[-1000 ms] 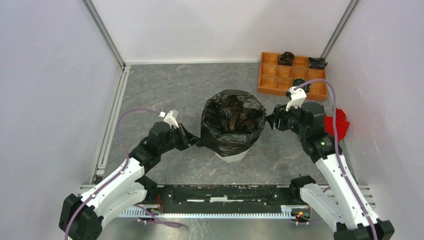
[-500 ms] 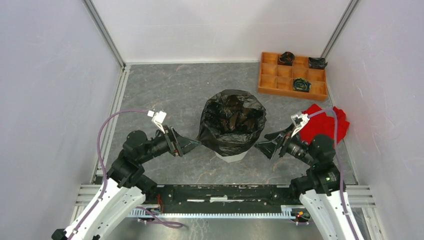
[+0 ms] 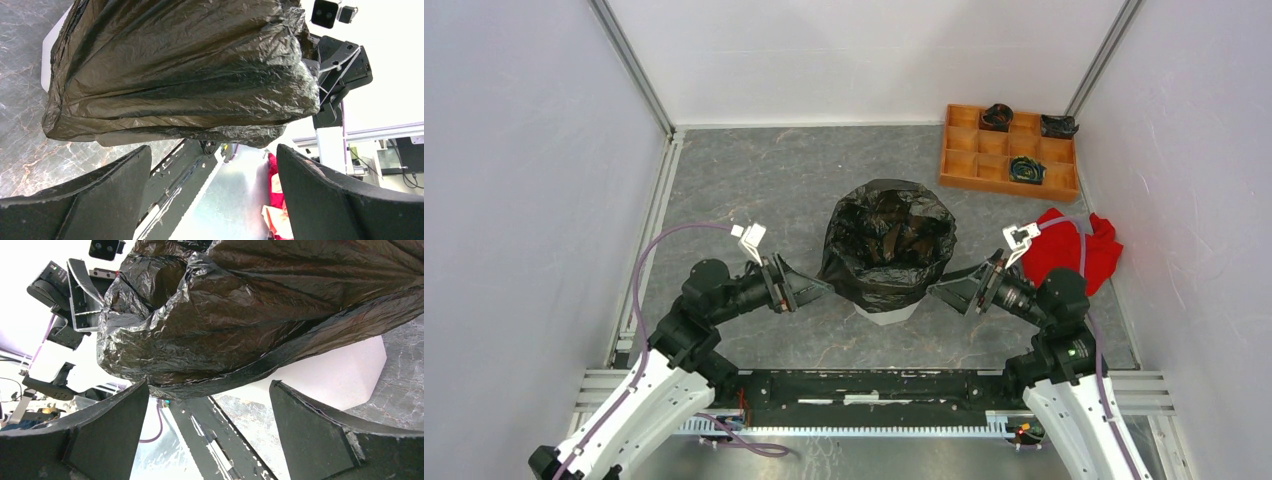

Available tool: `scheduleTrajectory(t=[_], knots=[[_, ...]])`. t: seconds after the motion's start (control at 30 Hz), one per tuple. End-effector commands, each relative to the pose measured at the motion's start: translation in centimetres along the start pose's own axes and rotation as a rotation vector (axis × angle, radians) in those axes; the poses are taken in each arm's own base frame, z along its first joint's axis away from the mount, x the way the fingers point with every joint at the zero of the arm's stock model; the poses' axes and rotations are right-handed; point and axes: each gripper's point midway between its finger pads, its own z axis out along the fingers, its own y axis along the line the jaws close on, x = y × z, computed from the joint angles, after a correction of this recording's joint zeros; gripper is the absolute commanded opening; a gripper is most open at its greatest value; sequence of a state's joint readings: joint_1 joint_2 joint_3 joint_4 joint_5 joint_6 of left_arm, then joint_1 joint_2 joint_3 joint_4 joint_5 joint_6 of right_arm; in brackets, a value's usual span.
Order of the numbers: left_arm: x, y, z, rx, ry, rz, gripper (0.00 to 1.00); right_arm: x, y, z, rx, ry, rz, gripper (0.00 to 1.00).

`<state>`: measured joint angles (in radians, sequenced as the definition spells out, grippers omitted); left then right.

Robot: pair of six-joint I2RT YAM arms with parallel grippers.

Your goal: Put the trash bags into the trash bin

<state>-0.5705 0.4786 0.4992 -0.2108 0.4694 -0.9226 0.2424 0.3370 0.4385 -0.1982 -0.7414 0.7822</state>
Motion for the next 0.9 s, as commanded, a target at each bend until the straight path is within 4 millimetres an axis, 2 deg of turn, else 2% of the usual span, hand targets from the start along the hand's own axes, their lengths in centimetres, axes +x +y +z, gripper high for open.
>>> scheduleTrajectory(t=[0.0,0.1,0.17,0.2,0.33,0.47,0.5,0.63,0.67,0.73,0.87], knots=[[-0.6,-0.2,1.3,0.006,-0.023,-0.056,1.00,-0.5,0.3,0.4,-0.022,-0.013,0.014,0.98],[-0.6,-0.5,2.6,-0.008,-0.018,-0.048,1.00,-0.4,-0.6,0.6,0.003,-0.039,0.025,0.98],[0.3,-1.2,3.6,-0.018,0.006,-0.018,1.00,-0.4,-0.9,0.7,-0.001,-0.057,0.041,0.98],[0.5,-0.8,4.1,-0.045,0.002,-0.008,1.00,-0.3,-1.0,0.8,-0.005,-0.057,0.047,0.98],[3.9,0.4,5.6,-0.121,0.060,0.014,1.00,1.1,-2.6,1.1,0.024,-0.026,0.063,0.98],[5.9,3.0,6.4,-0.200,0.074,0.006,1.00,3.6,-4.7,1.3,0.053,0.026,0.080,0.98],[6.2,4.4,6.4,-0.241,0.069,0.000,1.00,4.5,-5.4,1.3,0.066,0.048,0.087,0.98],[7.8,7.9,5.7,-0.347,0.092,-0.015,1.00,8.1,-8.7,0.5,0.169,0.145,0.069,0.98],[8.1,8.2,5.4,-0.357,0.102,-0.007,1.00,8.7,-9.4,0.1,0.202,0.172,0.049,0.98],[8.1,7.6,4.7,-0.338,0.110,0.016,1.00,8.8,-9.4,-0.5,0.231,0.208,0.008,0.97],[6.5,3.1,2.7,-0.158,0.084,0.093,1.00,6.3,-6.6,-1.3,0.194,0.208,-0.117,0.98]])
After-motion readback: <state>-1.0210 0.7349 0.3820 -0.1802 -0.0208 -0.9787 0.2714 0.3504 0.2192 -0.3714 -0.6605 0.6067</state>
